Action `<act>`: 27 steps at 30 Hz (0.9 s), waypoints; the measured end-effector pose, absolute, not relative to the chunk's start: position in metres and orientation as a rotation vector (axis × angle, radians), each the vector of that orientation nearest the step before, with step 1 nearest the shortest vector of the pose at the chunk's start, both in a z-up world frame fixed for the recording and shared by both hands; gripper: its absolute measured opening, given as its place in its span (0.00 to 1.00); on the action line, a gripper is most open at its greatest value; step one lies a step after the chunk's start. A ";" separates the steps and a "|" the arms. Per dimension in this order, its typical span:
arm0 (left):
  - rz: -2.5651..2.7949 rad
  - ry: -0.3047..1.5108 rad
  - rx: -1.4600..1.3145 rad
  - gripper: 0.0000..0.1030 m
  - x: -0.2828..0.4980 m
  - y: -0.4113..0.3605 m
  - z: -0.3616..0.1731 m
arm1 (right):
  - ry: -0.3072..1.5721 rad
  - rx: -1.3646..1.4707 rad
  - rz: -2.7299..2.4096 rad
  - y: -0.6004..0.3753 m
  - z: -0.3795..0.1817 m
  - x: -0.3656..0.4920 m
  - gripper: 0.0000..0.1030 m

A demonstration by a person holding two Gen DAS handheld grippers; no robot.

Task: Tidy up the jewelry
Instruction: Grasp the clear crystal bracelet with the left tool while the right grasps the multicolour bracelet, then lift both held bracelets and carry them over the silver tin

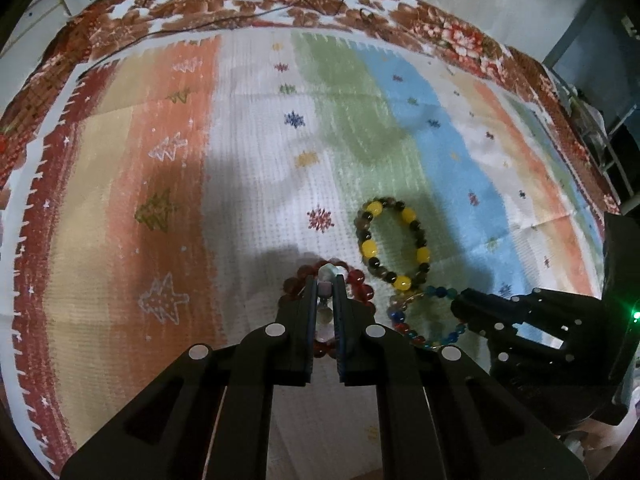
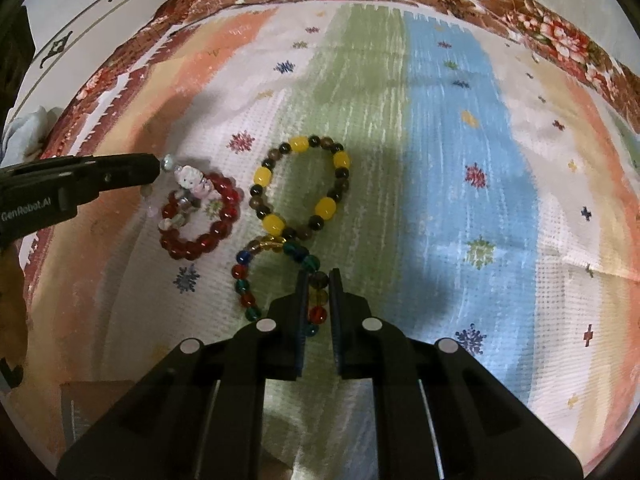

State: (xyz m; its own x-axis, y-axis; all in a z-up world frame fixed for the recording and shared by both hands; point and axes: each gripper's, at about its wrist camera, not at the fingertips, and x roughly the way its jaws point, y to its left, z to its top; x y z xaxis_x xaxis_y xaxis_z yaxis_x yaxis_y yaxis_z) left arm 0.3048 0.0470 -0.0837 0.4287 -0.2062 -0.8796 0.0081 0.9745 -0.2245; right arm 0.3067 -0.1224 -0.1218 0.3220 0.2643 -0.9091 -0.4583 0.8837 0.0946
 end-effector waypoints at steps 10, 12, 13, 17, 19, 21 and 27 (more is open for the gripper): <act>-0.124 1.092 -0.208 0.07 0.297 0.051 -0.070 | 1.103 -0.201 0.490 -0.119 -0.101 0.295 0.11; -0.125 1.084 -0.215 0.07 0.295 0.052 -0.066 | 1.089 -0.202 0.493 -0.119 -0.095 0.292 0.11; -0.127 1.080 -0.216 0.07 0.294 0.052 -0.064 | 1.083 -0.204 0.494 -0.118 -0.093 0.291 0.11; -0.135 1.064 -0.217 0.07 0.292 0.050 -0.056 | 1.071 -0.207 0.498 -0.117 -0.088 0.287 0.11; -0.136 1.057 -0.217 0.07 0.291 0.048 -0.052 | 1.067 -0.204 0.501 -0.118 -0.085 0.286 0.11; -0.140 1.050 -0.217 0.07 0.289 0.047 -0.049 | 1.061 -0.202 0.503 -0.118 -0.082 0.284 0.11; -0.145 1.037 -0.214 0.07 0.284 0.044 -0.043 | 1.045 -0.195 0.506 -0.121 -0.072 0.281 0.11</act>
State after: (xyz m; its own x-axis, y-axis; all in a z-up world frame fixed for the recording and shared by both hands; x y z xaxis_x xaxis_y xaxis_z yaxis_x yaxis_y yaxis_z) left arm 0.2842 0.0441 -0.0427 0.5017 -0.2202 -0.8366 0.0184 0.9696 -0.2442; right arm 0.2809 -0.1205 -0.0720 0.4008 0.3063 -0.8635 -0.4873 0.8694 0.0823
